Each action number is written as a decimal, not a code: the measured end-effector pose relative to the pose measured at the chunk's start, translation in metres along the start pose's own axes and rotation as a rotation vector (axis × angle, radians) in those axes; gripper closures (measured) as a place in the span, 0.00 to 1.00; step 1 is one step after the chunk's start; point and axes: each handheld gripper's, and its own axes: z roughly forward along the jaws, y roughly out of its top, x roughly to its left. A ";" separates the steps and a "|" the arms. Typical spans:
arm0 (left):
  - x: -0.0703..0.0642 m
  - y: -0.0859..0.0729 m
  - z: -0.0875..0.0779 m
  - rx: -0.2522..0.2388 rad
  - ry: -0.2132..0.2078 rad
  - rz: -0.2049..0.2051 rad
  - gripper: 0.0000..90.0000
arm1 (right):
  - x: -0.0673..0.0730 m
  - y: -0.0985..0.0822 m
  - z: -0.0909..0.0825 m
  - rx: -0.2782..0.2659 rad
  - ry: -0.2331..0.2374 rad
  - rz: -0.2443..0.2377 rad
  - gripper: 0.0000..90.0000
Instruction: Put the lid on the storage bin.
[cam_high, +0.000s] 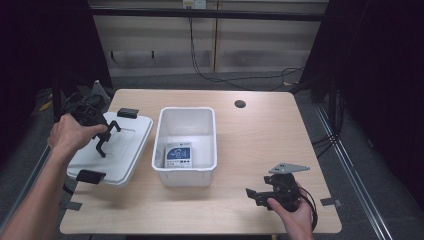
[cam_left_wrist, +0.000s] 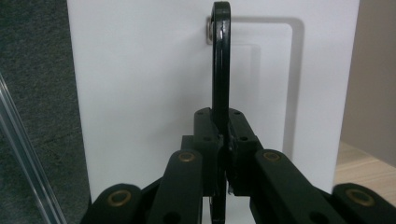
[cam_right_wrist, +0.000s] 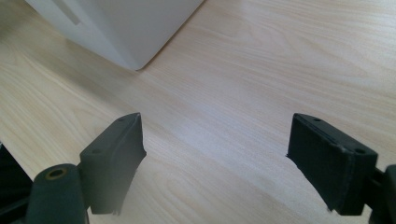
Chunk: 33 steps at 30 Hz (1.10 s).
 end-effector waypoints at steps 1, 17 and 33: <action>0.001 0.000 -0.002 0.003 -0.002 0.004 0.94 | 0.000 0.000 0.000 -0.001 0.001 0.000 0.20; -0.005 0.003 -0.028 -0.012 -0.019 -0.006 0.94 | 0.000 0.000 0.000 -0.001 0.001 0.003 0.20; -0.025 0.010 -0.057 -0.044 -0.034 0.010 0.94 | 0.000 0.000 0.000 -0.001 0.000 0.000 0.20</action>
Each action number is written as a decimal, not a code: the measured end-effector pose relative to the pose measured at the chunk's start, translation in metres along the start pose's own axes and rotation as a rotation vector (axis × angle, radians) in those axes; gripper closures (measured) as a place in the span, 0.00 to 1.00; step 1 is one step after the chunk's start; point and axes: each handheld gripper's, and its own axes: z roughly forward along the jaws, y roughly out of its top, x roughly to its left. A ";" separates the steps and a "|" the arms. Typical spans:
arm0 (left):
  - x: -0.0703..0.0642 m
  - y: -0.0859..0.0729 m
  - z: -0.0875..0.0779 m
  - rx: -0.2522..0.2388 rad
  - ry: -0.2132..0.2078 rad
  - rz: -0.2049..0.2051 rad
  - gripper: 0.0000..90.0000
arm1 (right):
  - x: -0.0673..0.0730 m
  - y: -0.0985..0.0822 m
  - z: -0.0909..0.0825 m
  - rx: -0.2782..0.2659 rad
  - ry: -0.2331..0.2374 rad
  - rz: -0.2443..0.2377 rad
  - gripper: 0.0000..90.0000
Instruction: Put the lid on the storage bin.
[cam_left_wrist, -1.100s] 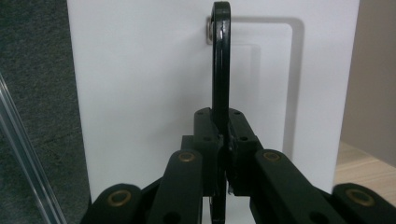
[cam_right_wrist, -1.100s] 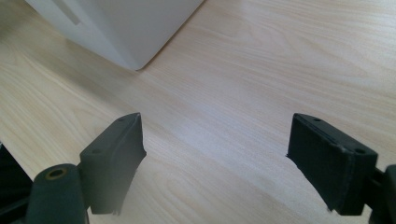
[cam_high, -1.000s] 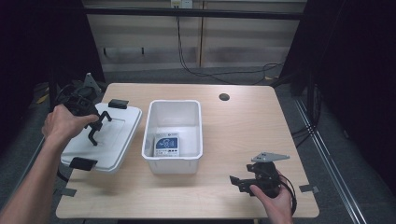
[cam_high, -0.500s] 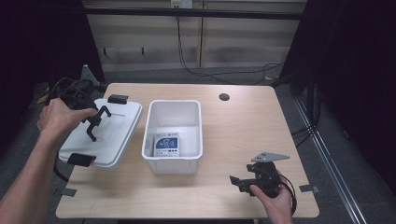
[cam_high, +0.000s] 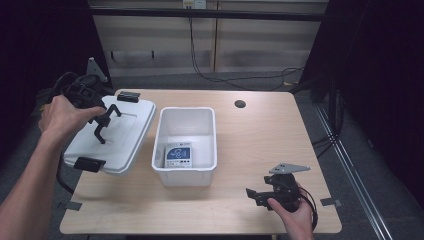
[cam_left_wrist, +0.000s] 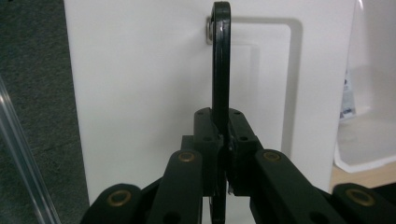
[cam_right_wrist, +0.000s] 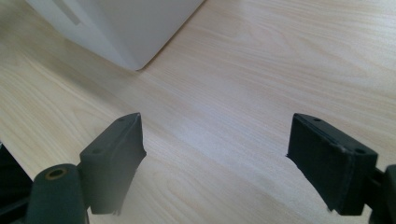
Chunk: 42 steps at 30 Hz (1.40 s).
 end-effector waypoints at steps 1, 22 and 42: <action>-0.003 0.001 0.000 0.000 0.000 0.005 0.94 | 0.000 0.000 0.000 0.000 -0.001 0.000 0.20; -0.054 0.018 -0.003 -0.006 -0.040 0.014 0.94 | 0.000 0.000 0.000 0.006 -0.007 -0.002 0.20; -0.089 0.029 0.007 0.003 -0.029 -0.071 0.94 | 0.001 0.000 0.000 0.006 -0.001 -0.013 0.20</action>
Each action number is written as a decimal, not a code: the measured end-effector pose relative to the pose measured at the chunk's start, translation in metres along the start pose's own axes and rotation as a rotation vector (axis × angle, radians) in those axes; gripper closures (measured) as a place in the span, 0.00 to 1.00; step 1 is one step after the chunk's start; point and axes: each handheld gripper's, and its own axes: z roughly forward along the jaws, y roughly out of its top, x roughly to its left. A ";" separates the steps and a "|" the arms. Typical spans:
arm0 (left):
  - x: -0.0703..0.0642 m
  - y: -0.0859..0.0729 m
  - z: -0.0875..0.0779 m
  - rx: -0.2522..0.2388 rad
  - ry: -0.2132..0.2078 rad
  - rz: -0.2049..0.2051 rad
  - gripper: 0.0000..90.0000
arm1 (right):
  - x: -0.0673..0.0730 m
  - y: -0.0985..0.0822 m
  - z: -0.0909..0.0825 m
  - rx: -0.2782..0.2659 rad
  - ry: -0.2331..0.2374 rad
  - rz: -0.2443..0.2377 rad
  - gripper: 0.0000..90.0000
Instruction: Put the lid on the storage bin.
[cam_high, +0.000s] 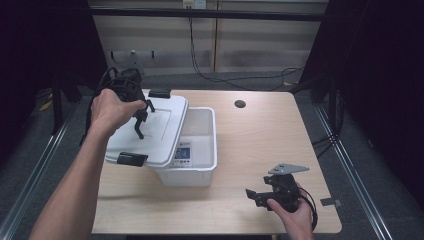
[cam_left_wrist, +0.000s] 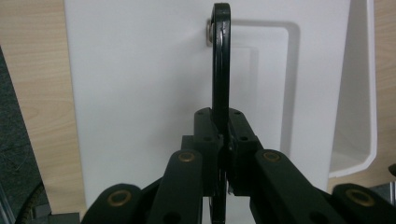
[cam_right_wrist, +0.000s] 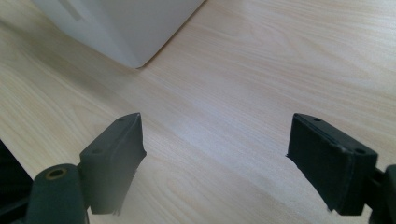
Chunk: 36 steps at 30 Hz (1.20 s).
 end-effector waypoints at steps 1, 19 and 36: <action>-0.001 0.000 0.001 -0.005 0.002 -0.011 0.94 | 0.000 0.000 0.000 0.002 0.000 0.002 0.20; -0.021 0.006 0.011 -0.011 0.034 -0.099 0.94 | 0.002 0.000 0.000 0.002 0.009 -0.009 0.20; -0.055 0.008 0.018 -0.035 0.057 -0.128 0.94 | 0.003 -0.001 0.000 0.005 0.015 -0.013 0.20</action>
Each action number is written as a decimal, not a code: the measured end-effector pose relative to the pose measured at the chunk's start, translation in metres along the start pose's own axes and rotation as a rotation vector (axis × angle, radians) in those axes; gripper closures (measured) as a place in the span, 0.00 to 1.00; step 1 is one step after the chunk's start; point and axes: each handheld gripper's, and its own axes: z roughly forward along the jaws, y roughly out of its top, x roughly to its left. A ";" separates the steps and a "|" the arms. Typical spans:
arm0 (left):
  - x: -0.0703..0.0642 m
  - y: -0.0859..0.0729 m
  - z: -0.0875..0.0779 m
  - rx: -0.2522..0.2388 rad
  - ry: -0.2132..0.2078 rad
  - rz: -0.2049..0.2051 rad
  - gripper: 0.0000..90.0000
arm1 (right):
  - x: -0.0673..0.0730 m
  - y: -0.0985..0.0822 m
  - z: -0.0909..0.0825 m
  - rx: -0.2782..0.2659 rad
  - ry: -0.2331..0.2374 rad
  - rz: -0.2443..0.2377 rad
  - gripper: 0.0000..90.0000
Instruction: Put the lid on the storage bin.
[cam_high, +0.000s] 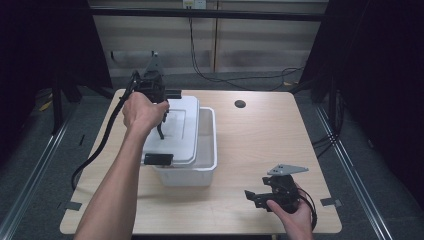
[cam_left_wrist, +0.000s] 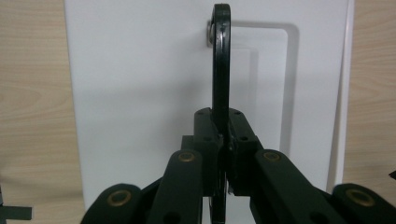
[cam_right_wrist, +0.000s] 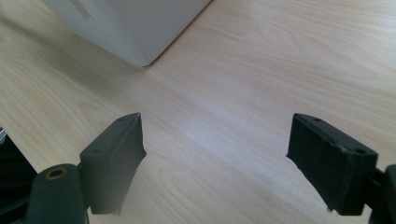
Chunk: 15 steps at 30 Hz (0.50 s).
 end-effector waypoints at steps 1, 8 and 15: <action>-0.001 0.000 0.000 -0.002 -0.002 0.006 0.94 | 0.000 0.000 0.000 -0.002 0.002 0.004 0.20; -0.011 -0.002 0.011 0.016 -0.017 0.004 0.94 | 0.001 0.000 0.000 -0.004 0.001 0.000 0.20; -0.021 -0.003 0.018 0.017 -0.072 -0.032 0.94 | 0.001 0.000 0.000 -0.003 0.000 0.000 0.20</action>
